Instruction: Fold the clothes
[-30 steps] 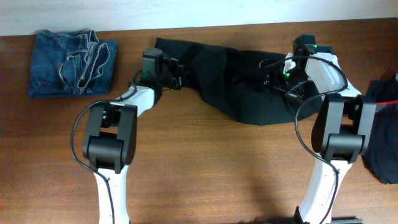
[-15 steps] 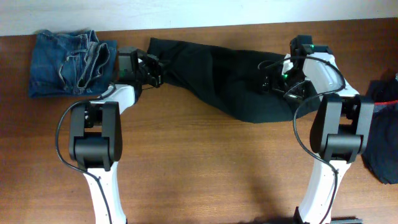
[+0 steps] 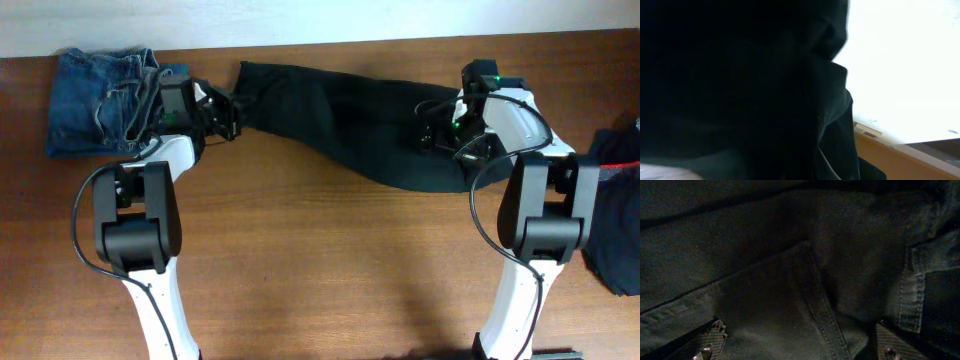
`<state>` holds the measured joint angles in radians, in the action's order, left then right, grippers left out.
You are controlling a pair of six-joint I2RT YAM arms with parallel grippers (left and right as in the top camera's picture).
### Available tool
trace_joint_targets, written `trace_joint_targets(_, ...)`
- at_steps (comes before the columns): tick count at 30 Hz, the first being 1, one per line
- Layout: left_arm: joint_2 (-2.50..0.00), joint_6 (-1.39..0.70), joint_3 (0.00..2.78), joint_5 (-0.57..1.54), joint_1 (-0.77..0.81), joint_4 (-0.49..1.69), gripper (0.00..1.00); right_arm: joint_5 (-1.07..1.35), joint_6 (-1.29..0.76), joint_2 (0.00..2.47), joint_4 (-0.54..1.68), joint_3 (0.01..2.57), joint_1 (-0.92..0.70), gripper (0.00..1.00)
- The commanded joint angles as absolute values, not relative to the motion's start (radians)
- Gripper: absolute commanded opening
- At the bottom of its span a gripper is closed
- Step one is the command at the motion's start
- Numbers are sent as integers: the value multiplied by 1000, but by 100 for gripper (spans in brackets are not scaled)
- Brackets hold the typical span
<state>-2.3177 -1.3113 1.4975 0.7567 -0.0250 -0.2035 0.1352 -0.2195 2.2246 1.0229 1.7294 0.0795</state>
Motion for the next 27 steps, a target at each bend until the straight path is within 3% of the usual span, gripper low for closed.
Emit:
trace_joint_targets(1, -2339, -1229, 1528, 703, -115, -163, 2, 36, -231, 2232, 1032, 1692, 93, 99)
trace_joint_targets(7, -2339, -1104, 1528, 704, -172, -60, 6, 37, -231, 2232, 1031, 1692, 93, 98)
trace_joint_targets(14, -2331, -988, 1528, 713, -224, 34, 24, 37, -231, 2232, 1029, 1692, 93, 99)
trace_joint_targets(27, -2193, -870, 1528, 743, -217, 85, 27, 41, -245, 2232, 1027, 1692, 93, 99)
